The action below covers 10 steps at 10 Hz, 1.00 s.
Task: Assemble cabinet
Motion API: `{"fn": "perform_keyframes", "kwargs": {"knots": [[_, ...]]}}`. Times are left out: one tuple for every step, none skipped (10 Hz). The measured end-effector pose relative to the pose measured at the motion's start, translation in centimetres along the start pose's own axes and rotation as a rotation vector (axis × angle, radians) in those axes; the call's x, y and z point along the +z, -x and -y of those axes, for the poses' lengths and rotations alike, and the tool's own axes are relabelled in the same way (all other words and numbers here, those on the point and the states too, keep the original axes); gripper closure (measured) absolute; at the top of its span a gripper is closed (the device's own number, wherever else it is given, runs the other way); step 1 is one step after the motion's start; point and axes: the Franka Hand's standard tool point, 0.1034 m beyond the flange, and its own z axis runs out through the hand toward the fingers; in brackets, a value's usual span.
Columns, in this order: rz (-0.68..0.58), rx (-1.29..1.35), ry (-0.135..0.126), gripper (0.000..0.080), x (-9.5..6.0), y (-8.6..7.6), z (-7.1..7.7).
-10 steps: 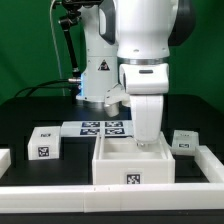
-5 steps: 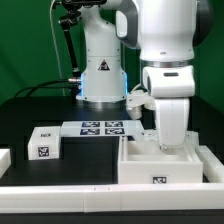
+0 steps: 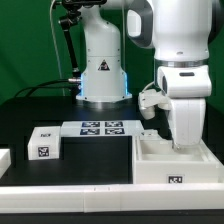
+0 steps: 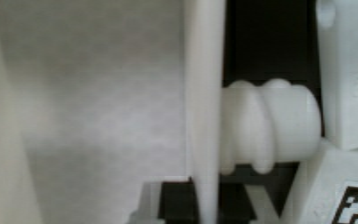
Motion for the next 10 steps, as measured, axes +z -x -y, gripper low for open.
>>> {"fn": "perform_keyframes", "kwargs": {"knots": [[0.000, 0.001, -0.001, 0.0762, 0.0, 0.1, 0.0], [0.001, 0.001, -0.002, 0.0762, 0.0, 0.1, 0.0], [0.003, 0.003, -0.005, 0.0762, -0.1, 0.2, 0.0], [0.004, 0.011, -0.004, 0.0674, -0.3, 0.3, -0.1], [0.004, 0.021, 0.001, 0.0534, -0.6, 0.3, -0.2], [0.004, 0.024, 0.005, 0.0399, -0.8, 0.3, -0.2], [0.004, 0.026, 0.009, 0.0399, -1.1, 0.4, -0.3], [0.004, 0.037, 0.016, 0.0215, -1.6, 0.4, -0.3], [0.006, 0.052, 0.022, 0.0085, -2.2, 0.7, 0.0], [0.009, 0.061, 0.027, 0.0085, -2.9, 1.0, 0.4]]}}
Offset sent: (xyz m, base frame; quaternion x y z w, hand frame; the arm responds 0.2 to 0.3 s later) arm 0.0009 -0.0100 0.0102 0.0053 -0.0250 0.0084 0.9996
